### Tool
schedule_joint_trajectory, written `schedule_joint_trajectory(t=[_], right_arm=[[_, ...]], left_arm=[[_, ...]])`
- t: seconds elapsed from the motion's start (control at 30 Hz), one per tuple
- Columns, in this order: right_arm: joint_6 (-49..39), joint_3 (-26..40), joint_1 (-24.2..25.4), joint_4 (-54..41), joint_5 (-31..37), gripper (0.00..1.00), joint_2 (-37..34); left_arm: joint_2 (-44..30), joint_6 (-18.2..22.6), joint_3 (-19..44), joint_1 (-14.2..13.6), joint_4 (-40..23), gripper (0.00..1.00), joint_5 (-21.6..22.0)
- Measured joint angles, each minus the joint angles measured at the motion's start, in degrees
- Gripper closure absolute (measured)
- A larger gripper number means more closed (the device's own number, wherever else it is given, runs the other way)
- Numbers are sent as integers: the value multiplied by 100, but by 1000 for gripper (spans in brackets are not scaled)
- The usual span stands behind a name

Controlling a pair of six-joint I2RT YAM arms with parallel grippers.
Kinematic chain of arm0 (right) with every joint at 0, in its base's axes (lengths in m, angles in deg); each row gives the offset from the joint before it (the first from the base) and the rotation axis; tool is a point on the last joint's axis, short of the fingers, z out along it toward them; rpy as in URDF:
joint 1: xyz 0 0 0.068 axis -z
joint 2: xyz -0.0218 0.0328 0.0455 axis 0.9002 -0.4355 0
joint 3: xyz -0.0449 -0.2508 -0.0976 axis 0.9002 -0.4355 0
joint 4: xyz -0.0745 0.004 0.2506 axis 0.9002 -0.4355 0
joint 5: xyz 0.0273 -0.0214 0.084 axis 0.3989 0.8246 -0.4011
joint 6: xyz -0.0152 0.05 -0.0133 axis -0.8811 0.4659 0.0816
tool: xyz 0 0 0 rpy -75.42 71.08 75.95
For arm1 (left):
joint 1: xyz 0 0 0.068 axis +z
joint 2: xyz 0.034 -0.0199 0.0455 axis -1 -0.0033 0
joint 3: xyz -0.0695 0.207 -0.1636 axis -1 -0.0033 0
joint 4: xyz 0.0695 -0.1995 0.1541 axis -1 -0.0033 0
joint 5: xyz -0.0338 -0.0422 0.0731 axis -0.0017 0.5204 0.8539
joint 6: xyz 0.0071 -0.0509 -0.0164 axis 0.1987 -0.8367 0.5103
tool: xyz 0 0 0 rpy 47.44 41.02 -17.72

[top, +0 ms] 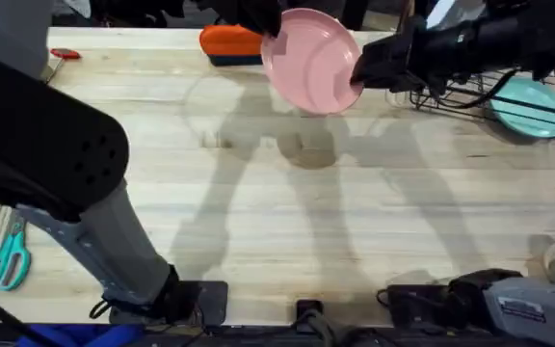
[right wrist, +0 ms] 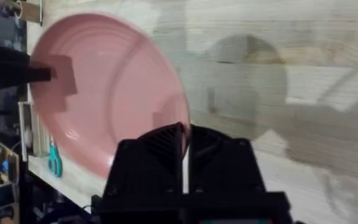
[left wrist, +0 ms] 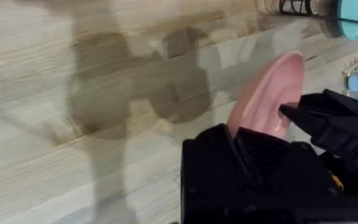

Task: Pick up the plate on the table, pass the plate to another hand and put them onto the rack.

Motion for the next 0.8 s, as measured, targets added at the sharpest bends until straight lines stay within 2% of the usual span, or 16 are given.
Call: schedule_joint_trajectory(t=[0.07, 0.43, 0.5, 0.53, 0.67, 0.73, 0.8], right_arm=[[16, 0, -1, 6, -21, 967, 6], [18, 4, -1, 16, -29, 971, 4], [18, 4, -1, 16, -29, 971, 5], [17, 4, -1, 15, -27, 971, 6], [16, 4, -1, -24, -18, 972, 6], [15, 4, -1, -41, 0, 972, 6], [16, 4, -1, -39, 1, 972, 6]], left_arm=[[0, 15, 0, 0, 0, 960, 12], [0, 36, 0, 2, 0, 958, 20], [0, 39, 0, 2, 0, 930, 18], [0, 39, 0, 0, 0, 877, 14], [0, 36, 0, 0, 0, 450, -28], [0, 36, 0, 0, 0, 281, -44], [0, 39, 0, 0, 0, 189, -60]])
